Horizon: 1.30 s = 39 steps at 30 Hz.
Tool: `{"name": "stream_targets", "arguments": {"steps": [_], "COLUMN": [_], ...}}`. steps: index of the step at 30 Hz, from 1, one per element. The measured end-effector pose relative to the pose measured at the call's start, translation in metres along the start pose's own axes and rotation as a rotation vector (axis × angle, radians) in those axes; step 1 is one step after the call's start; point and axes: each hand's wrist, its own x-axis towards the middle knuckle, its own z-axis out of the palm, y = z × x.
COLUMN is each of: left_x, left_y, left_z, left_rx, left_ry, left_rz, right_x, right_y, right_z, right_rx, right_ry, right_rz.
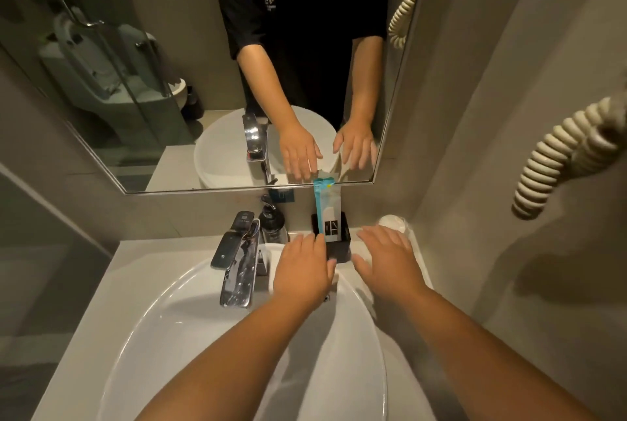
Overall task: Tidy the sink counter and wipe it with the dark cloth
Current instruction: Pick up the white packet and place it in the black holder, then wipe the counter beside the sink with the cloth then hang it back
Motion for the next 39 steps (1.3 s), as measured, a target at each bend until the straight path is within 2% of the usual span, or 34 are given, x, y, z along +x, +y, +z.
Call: {"name": "stream_targets", "arguments": {"steps": [4, 7, 22, 31, 39], "left_x": [-0.041, -0.070, -0.248, -0.379, -0.393], "left_y": [0.000, 0.000, -0.053, -0.079, -0.079], "left_z": [-0.004, -0.011, -0.043, -0.039, -0.015], "left_rx": [0.076, 0.106, 0.046, 0.091, 0.073], "left_ry": [-0.177, -0.210, -0.004, -0.070, -0.040], "left_rz": [0.058, 0.079, 0.065, 0.102, 0.143], "right_x": [-0.042, -0.063, -0.193, -0.321, -0.338], "right_y": [-0.005, -0.015, -0.117, -0.170, -0.175], "right_z": [-0.003, -0.003, 0.025, 0.058, 0.078], "right_rx": [-0.133, -0.158, -0.154, -0.111, -0.158], "right_ry": [-0.142, -0.186, -0.157, -0.359, -0.293], "right_rz": [-0.025, -0.038, -0.183, -0.243, -0.281]}}
